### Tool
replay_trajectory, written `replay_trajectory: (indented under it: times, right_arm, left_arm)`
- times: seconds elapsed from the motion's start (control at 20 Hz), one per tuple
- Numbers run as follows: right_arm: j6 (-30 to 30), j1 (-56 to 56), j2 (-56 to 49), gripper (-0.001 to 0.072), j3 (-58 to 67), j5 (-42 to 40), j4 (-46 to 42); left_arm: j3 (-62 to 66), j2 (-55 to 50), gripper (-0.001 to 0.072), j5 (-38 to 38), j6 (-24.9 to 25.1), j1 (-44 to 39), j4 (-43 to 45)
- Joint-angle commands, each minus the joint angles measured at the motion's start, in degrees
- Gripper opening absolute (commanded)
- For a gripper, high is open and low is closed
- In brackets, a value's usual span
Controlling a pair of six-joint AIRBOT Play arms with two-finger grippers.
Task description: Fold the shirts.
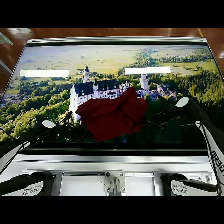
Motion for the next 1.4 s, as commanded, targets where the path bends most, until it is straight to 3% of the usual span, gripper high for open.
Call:
replay_trajectory:
  times: [0.0, 0.15, 0.2, 0.25, 0.3, 0.45, 0.65, 0.8, 0.95, 1.2, 1.35]
  right_arm:
    - [0.1, 5.0, -3.0, 0.0673, -1.1, -4.4, 3.0]
    - [1.5, 8.1, -5.5, 0.0643, -1.1, -9.5, 4.5]
    - [1.7, 8.6, -5.6, 0.0497, -1.1, -10.6, 4.5]
    - [1.9, 8.7, -5.6, 0.0258, -1.0, -10.9, 4.5]
    - [2.1, 8.5, -5.5, 0.0069, -0.8, -10.5, 4.5]
    - [0.3, 7.4, -1.7, 0.0064, -0.5, -8.9, 3.8]
    - [-1.8, 1.4, 13.5, 0.0064, 1.3, -6.5, -1.0]
    - [-3.8, -4.9, 27.6, 0.0063, 10.6, -4.1, -6.6]
    - [-3.8, -9.7, 38.8, 0.0063, 24.3, -8.3, -10.0]
    - [-3.5, -11.2, 44.8, 0.0063, 41.6, -9.5, -11.4]
    - [0.2, -11.2, 45.8, 0.0063, 46.0, -6.1, -13.9]
  left_arm:
    - [2.4, 0.8, 0.0041, -0.9, 2.0, -0.1, -0.4]
    - [4.2, 1.6, 0.0041, -1.0, 2.0, -0.1, -0.4]
    - [4.8, 1.8, 0.0041, -1.0, 2.0, -0.1, -0.4]
    - [5.4, 2.0, 0.0041, -1.0, 2.1, 0.0, -0.4]
    - [6.1, 2.3, 0.0041, -1.0, 2.7, 0.4, -0.4]
    - [10.3, 5.7, 0.0039, -1.0, 5.1, 3.7, 1.5]
    - [25.0, 17.7, 0.0039, -1.1, 4.9, 10.5, 6.8]
    - [41.4, 26.3, 0.0039, -1.0, 4.9, 17.0, 10.3]
    - [55.9, 31.4, 0.0040, -1.1, 4.9, 23.4, 11.7]
    - [65.4, 37.2, 0.0040, -2.1, 4.9, 28.6, 13.1]
    - [65.4, 40.0, 0.0040, -7.5, 1.3, 28.7, 22.0]
